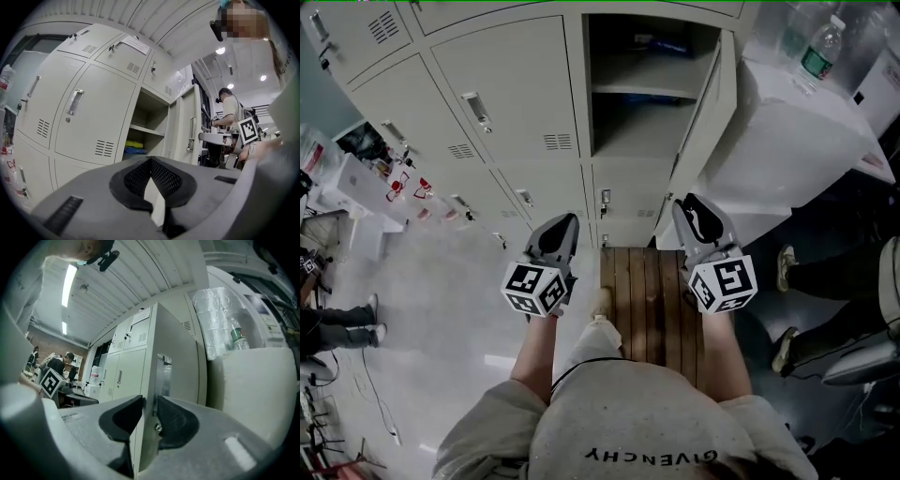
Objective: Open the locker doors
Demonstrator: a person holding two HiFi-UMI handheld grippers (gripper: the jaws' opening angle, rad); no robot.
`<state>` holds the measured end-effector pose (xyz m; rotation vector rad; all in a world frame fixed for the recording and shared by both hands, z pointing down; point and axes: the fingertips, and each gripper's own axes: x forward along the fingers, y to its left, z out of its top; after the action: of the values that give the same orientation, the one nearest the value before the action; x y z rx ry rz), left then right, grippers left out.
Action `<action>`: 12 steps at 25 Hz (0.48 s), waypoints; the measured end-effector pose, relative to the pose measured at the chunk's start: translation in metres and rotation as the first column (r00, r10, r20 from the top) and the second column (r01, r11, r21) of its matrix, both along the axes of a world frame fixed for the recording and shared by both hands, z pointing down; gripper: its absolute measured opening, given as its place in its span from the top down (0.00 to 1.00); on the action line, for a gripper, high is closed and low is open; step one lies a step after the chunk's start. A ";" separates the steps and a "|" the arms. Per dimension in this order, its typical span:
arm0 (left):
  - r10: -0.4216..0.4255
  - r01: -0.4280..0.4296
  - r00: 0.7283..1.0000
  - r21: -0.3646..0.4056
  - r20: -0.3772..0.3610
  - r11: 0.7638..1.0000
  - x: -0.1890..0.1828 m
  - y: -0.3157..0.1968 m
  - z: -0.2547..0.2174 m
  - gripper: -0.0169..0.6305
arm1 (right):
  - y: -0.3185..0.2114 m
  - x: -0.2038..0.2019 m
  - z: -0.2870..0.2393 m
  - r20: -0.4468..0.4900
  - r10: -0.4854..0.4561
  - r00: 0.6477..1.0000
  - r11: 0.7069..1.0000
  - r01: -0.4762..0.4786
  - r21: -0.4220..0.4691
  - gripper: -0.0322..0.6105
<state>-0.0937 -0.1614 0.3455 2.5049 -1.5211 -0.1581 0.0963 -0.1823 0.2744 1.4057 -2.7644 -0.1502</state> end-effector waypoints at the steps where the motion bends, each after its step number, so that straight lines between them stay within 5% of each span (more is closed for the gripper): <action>1: 0.004 -0.004 1.000 0.001 0.001 1.000 0.002 0.000 0.000 0.98 | 0.001 0.005 0.000 -0.001 0.016 1.000 1.000 -0.016 0.003 0.79; 12: 0.037 -0.037 0.999 0.009 0.006 0.999 0.017 0.005 -0.005 0.98 | 0.012 0.065 -0.001 -0.008 0.219 0.976 0.975 -0.219 0.021 0.82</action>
<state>-0.0762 -0.1564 0.3408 2.5413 -1.4788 -0.1523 0.1614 -0.1699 0.2733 1.6960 -2.5817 -0.1768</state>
